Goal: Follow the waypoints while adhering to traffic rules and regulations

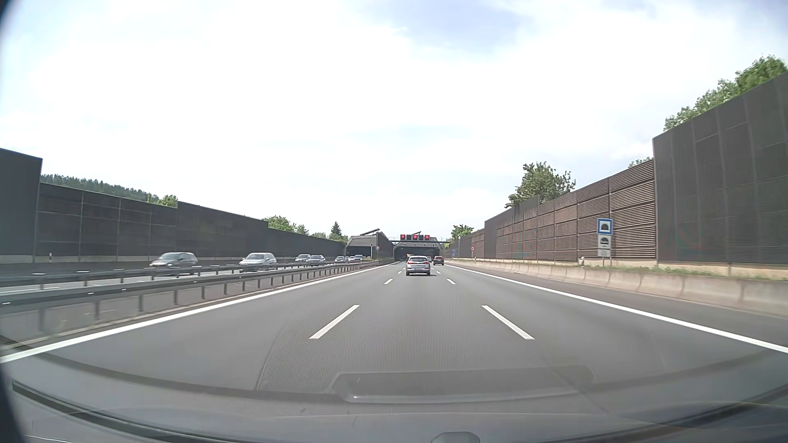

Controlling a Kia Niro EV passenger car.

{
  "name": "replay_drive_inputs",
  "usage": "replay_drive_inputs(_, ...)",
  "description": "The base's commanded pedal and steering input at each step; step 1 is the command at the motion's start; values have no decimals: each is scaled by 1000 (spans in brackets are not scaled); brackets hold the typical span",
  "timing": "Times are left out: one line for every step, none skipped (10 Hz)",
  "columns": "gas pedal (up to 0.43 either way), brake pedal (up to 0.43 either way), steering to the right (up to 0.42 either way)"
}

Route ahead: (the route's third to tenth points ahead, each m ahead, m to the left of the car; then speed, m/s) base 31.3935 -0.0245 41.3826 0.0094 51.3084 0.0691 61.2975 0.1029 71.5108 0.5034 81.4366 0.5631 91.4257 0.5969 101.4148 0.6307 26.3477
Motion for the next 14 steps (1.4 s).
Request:
replay_drive_inputs(110,0,0)
replay_drive_inputs(110,0,0)
replay_drive_inputs(118,0,0)
replay_drive_inputs(130,0,0)
replay_drive_inputs(130,0,0)
replay_drive_inputs(130,0,1)
replay_drive_inputs(130,0,2)
replay_drive_inputs(130,0,2)
replay_drive_inputs(130,0,2)
replay_drive_inputs(130,0,2)
replay_drive_inputs(138,0,2)
replay_drive_inputs(138,0,2)
replay_drive_inputs(138,0,2)
replay_drive_inputs(138,0,2)
